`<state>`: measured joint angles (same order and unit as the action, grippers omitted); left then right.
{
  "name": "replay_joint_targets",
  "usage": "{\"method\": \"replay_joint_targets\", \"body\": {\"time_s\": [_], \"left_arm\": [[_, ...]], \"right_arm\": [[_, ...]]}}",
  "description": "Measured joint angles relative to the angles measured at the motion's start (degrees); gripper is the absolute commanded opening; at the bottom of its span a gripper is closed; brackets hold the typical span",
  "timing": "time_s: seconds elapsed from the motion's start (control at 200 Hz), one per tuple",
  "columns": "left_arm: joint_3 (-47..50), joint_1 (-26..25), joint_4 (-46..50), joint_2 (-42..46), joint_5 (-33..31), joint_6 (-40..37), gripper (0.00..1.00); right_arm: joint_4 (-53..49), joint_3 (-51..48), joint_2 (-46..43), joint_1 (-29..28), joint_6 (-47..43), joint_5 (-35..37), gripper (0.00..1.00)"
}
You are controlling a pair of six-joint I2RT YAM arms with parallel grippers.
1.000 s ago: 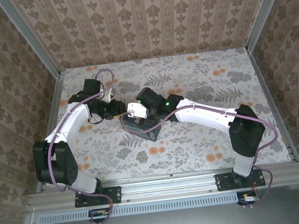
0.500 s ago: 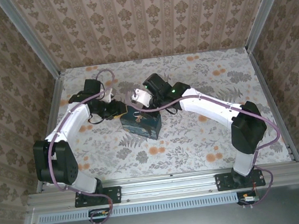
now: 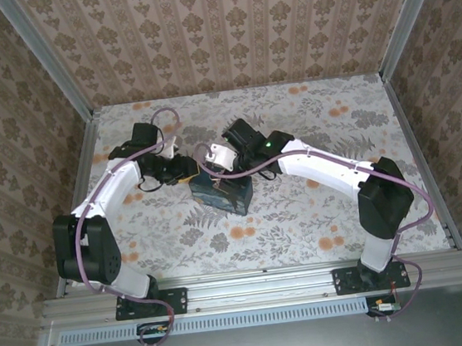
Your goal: Unlock the padlock with the key
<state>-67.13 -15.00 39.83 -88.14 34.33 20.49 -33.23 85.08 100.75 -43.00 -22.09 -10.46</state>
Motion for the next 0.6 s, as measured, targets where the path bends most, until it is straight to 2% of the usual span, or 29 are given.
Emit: {"method": "replay_joint_targets", "body": {"time_s": [0.32,0.6], "left_arm": [[-0.1,0.0,0.1,-0.9,-0.1,0.0,0.35],[-0.1,0.0,0.6,-2.1,0.0,-0.2,0.35]], "right_arm": [[5.0,-7.4,-4.2,-0.1,-16.6,2.7,0.55],[8.9,-8.4,-4.1,-0.8,-24.1,5.0,0.52]]}}
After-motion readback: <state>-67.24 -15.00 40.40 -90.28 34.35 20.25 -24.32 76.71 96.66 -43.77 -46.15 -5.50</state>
